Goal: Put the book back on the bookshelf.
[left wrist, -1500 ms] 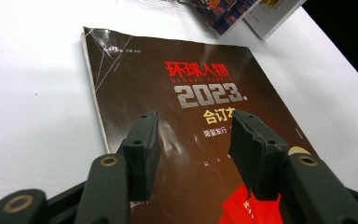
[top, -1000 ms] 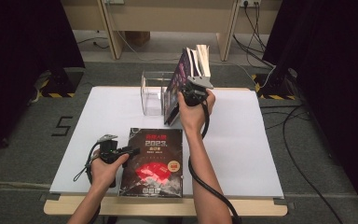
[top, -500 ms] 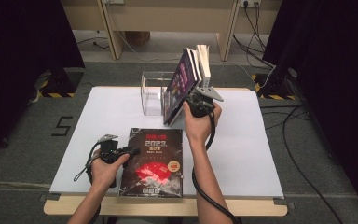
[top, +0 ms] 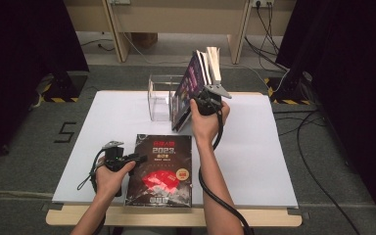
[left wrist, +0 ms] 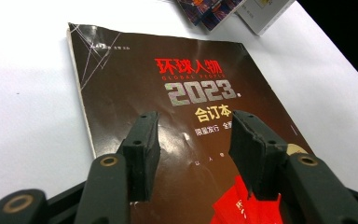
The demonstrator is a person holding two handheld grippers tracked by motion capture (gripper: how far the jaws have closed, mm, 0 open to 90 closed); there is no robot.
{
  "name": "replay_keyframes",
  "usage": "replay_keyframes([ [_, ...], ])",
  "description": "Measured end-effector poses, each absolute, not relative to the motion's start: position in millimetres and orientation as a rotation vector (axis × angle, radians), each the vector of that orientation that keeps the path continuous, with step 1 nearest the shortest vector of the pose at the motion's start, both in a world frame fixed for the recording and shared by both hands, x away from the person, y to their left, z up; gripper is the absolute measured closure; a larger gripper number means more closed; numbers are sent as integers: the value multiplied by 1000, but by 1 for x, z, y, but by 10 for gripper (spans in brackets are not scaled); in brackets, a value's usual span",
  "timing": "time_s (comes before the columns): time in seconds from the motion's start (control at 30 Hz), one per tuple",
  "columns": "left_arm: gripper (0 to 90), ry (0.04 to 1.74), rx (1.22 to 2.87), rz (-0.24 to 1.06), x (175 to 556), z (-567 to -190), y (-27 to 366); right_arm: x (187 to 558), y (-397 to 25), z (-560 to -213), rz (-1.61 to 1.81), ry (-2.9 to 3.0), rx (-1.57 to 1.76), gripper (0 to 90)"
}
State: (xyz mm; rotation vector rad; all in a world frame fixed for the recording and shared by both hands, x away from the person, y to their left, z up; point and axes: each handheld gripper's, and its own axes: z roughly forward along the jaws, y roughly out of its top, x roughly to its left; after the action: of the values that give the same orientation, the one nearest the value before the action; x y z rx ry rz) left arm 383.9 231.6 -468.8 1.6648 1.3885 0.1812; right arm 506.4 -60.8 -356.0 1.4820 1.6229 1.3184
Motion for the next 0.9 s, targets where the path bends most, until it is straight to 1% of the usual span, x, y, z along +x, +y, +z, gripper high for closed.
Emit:
replay_keyframes([
  [0.2, 515, 1389, 1665, 182, 384, -469, 233, 519, -55, -351, 1274, 1618, 1487, 605],
  [0.37, 514, 1387, 1664, 182, 384, -468, 234, 524, -48, -348, 1217, 1616, 1465, 665],
  [0.53, 515, 1388, 1663, 183, 384, -468, 234, 527, -38, -344, 1172, 1627, 1416, 674],
  [0.9, 514, 1387, 1664, 181, 384, -468, 234, 535, -38, -343, 1214, 1623, 1444, 678],
])
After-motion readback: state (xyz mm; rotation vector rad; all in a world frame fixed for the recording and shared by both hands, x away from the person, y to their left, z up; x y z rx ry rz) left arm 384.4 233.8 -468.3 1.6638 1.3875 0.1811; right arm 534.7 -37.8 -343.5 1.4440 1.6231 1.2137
